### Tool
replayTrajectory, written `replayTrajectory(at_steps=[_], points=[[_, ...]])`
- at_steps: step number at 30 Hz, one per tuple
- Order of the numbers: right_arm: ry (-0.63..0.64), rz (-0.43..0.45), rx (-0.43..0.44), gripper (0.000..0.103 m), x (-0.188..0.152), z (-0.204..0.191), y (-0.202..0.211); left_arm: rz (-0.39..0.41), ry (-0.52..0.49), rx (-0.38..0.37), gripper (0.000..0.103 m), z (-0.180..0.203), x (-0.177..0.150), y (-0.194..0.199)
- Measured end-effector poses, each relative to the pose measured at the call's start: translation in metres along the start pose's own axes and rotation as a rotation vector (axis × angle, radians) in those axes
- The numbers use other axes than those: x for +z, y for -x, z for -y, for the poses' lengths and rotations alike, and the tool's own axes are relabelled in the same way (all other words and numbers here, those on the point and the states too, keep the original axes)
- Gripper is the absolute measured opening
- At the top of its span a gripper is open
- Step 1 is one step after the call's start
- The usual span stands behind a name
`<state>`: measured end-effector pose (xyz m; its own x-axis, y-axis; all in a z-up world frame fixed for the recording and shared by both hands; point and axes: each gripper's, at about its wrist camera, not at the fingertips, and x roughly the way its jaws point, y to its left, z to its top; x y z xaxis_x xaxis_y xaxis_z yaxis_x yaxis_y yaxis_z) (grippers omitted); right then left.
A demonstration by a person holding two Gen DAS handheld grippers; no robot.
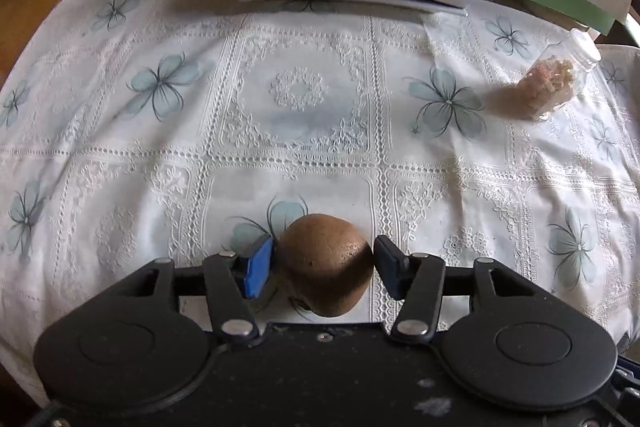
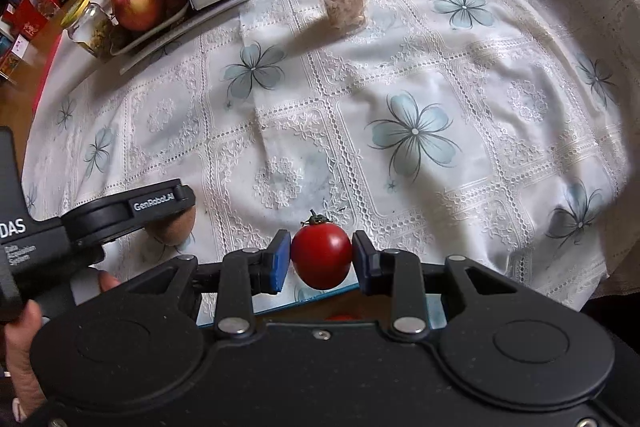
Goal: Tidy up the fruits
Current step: 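Grasp the last brown kiwi with the left tool while the right tool holds the tomato, then carry the kiwi with the left tool while the right tool carries the tomato over the tray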
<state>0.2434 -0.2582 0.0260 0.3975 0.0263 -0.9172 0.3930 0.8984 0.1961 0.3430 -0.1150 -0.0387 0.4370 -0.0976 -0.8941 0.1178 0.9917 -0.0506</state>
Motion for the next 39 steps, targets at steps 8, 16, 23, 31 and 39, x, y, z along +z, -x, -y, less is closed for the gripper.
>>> replayTrajectory(at_steps=[8,16,23,31,39], points=[[-0.004,0.007,-0.037,0.043,0.0,0.001,-0.005,0.01,0.006,-0.007,0.056,-0.003,-0.003,-0.003],[0.014,0.033,-0.04,0.043,-0.001,0.002,-0.002,-0.023,0.099,-0.042,0.055,-0.022,-0.009,0.018],[0.029,0.062,-0.036,0.043,-0.007,0.006,0.005,-0.005,0.115,-0.027,0.055,-0.042,-0.03,0.065],[0.057,0.088,0.011,0.043,-0.028,0.008,0.022,-0.023,0.089,0.005,0.055,-0.059,-0.068,0.103],[0.061,0.102,0.036,0.043,-0.072,0.025,0.035,-0.021,0.067,0.043,0.055,-0.057,-0.105,0.119]])
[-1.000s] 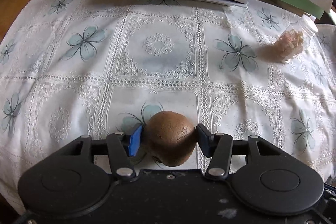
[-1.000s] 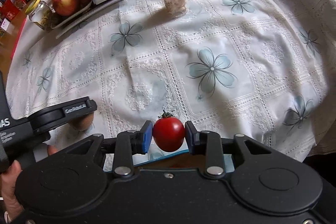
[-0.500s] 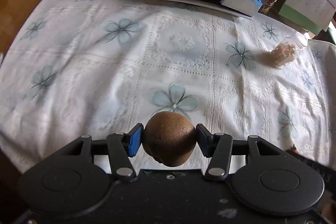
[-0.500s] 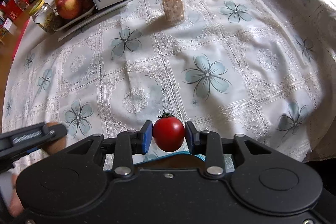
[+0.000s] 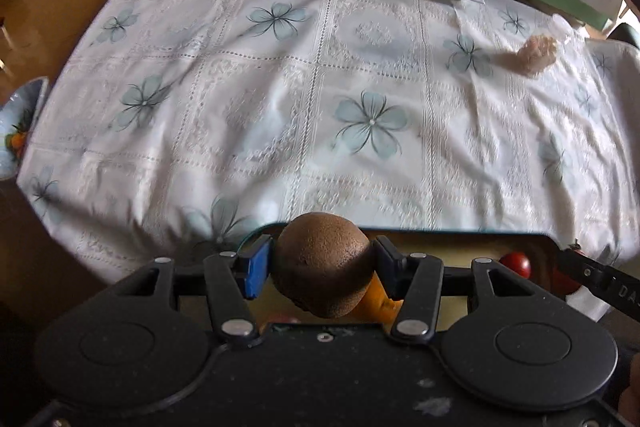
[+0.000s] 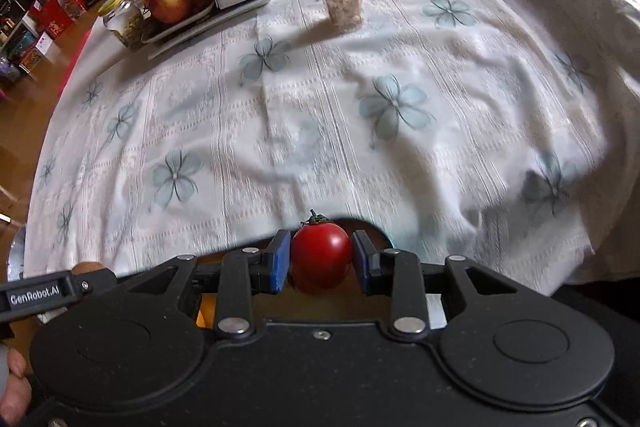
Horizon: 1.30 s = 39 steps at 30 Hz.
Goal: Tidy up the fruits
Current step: 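Carry the kiwi with the left tool while the right tool carries the tomato over the tray, then open the left tool over the tray while the right tool releases the tomato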
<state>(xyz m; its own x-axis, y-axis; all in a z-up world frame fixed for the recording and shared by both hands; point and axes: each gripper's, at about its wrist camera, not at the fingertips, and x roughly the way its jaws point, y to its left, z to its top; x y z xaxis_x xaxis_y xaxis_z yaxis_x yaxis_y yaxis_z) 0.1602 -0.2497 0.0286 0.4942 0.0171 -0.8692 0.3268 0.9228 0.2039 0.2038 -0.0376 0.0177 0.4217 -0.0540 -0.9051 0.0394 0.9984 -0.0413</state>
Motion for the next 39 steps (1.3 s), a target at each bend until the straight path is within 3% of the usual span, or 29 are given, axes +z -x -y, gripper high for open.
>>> replayTrajectory(at_steps=[11,27,39], points=[[-0.035,0.003,0.004,0.043,-0.039,0.018,0.015,0.017,-0.021,0.013,0.055,0.005,-0.034,0.011],[0.007,0.005,0.007,0.043,-0.045,0.012,0.015,0.009,-0.026,0.041,0.055,0.004,-0.02,-0.008],[0.033,0.012,0.018,0.043,-0.048,0.007,0.015,0.005,-0.032,0.008,0.056,0.003,-0.025,-0.012]])
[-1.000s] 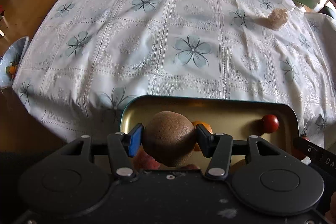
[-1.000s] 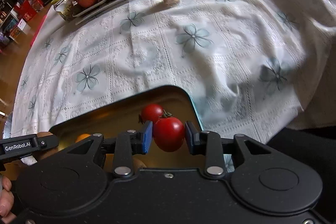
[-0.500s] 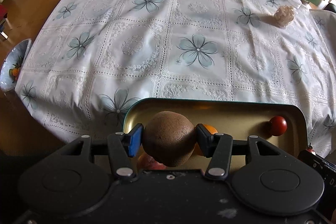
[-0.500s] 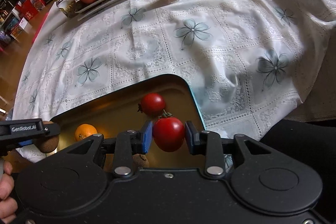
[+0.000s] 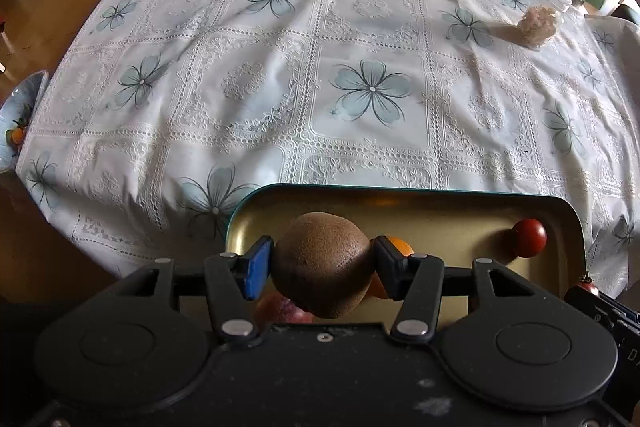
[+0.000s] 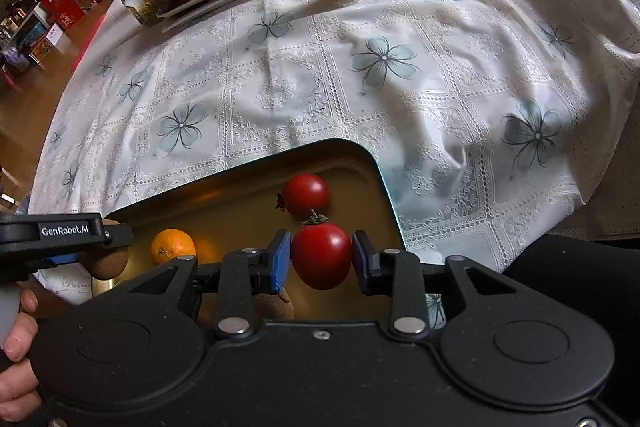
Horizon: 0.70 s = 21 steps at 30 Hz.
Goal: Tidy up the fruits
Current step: 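Open the left tool over the tray while the right tool releases the tomato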
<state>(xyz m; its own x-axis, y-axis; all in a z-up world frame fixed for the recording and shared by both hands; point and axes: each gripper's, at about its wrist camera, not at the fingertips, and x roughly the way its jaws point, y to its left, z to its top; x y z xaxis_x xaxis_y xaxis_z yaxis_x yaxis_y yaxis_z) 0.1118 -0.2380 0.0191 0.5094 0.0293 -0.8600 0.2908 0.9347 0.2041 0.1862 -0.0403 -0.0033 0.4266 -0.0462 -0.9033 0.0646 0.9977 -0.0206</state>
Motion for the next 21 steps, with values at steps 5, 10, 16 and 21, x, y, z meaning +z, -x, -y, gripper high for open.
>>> replayTrajectory(at_steps=[5,10,16,21], points=[[0.003,-0.002,0.001,0.043,0.0,-0.001,-0.001,0.062,0.007,0.026,0.056,-0.001,0.001,0.011],[0.005,-0.007,0.009,0.043,0.0,-0.002,-0.001,0.09,-0.003,0.026,0.052,-0.003,0.0,0.015],[0.02,0.0,0.011,0.043,0.0,-0.004,0.001,0.085,0.003,0.024,0.049,-0.006,-0.001,0.016],[0.015,0.008,0.02,0.043,0.0,-0.004,0.003,0.116,-0.024,0.02,0.049,-0.001,-0.014,0.027]])
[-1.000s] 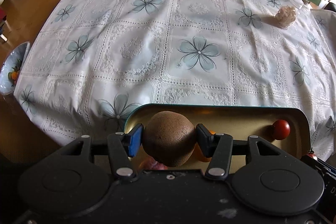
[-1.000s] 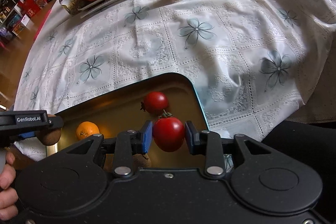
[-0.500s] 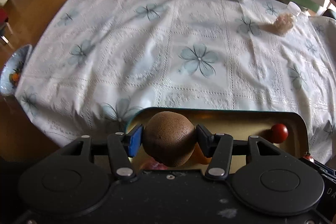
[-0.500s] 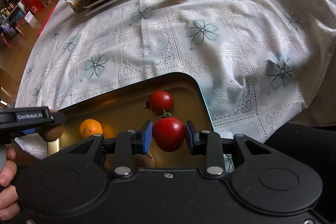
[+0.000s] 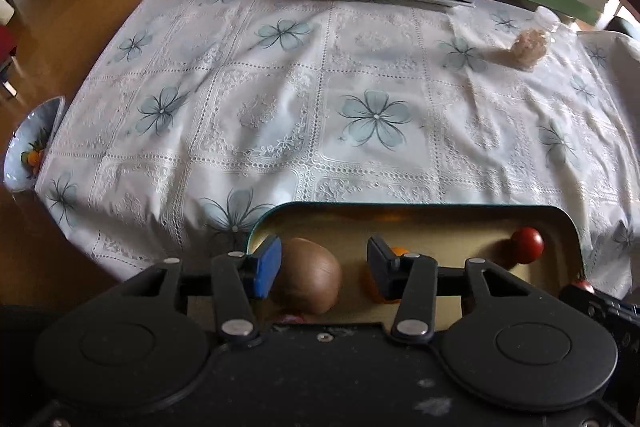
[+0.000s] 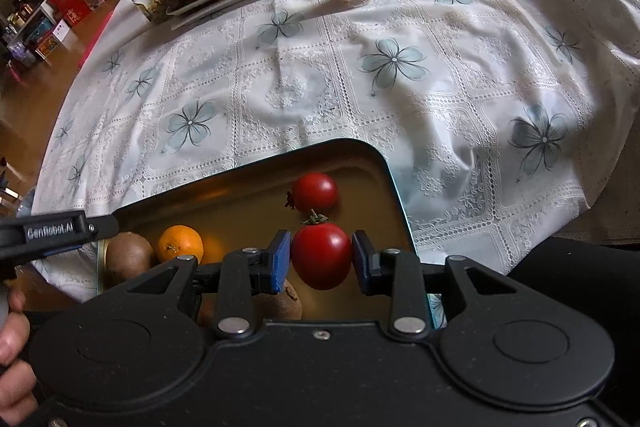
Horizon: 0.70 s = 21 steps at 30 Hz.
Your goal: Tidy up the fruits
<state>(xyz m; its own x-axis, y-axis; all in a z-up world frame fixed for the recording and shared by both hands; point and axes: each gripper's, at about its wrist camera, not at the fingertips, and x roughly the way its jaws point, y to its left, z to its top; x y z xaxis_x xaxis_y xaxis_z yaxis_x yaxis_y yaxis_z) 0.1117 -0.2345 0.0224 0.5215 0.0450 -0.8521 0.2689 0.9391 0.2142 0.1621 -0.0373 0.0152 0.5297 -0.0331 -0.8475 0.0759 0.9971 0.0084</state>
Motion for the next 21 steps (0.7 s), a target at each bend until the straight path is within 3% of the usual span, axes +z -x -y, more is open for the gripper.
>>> replayTrajectory(at_steps=[4,12,21], points=[[-0.007,0.027,0.001,0.043,0.0,0.0,0.006,0.036,-0.019,0.008,0.049,0.005,-0.015,0.013],[0.009,0.166,0.013,0.043,-0.004,-0.003,0.027,0.104,-0.025,-0.005,0.049,0.008,-0.047,0.038],[0.188,0.185,-0.075,0.043,-0.048,-0.025,0.032,0.099,0.011,-0.027,0.049,0.0,-0.09,0.046]])
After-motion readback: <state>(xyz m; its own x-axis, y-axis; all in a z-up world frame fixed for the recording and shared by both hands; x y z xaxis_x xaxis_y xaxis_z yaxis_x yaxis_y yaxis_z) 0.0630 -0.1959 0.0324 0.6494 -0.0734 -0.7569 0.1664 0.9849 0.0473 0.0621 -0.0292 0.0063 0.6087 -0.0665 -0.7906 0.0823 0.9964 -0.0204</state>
